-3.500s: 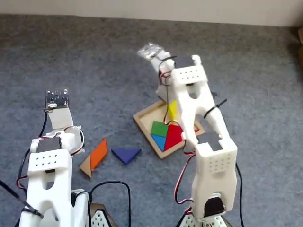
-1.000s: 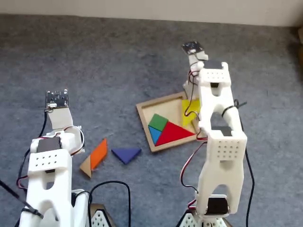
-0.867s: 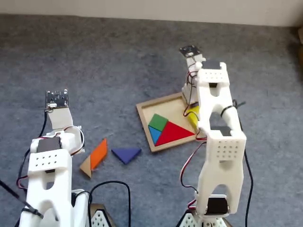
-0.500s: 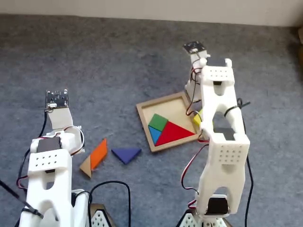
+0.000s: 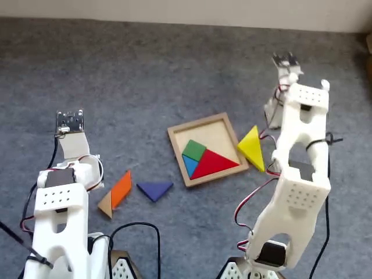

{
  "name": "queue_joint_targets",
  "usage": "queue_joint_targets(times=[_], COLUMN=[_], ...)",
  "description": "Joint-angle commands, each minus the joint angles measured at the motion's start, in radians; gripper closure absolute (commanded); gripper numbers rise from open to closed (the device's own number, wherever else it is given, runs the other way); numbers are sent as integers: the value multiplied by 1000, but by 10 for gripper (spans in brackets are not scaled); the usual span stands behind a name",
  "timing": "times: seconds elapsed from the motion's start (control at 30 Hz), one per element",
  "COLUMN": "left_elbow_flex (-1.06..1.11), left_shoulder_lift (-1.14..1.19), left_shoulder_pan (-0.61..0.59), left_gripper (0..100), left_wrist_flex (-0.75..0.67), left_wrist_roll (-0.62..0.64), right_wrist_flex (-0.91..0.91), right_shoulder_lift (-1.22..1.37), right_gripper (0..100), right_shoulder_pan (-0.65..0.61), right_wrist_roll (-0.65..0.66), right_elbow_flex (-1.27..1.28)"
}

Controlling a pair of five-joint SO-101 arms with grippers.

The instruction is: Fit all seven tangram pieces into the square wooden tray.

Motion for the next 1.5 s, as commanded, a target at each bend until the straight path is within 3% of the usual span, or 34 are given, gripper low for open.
queue_joint_targets(times=[0.0,0.27,0.53,0.93,1.33,1.47], left_elbow_flex=[-4,-4,-4,-4,-4,-4], left_shoulder_lift=[-22,-22,-22,-22,-22,-22], left_shoulder_pan=[-10,-10,-12,-13,-13,-13], left_gripper=[995,995,995,995,995,995], left_wrist_flex=[-15,-15,-15,-15,-15,-15], left_wrist_roll=[-9,-9,-9,-9,-9,-9], right_wrist_flex=[-2,7,116,159,240,148], right_shoulder_lift=[7,87,-5,-171,-395,-481], right_gripper=[983,983,983,983,978,890], right_shoulder_pan=[4,-56,-159,-341,-275,-252], right_wrist_roll=[-2,-8,-11,-206,-144,-121], right_elbow_flex=[19,36,36,36,153,325])
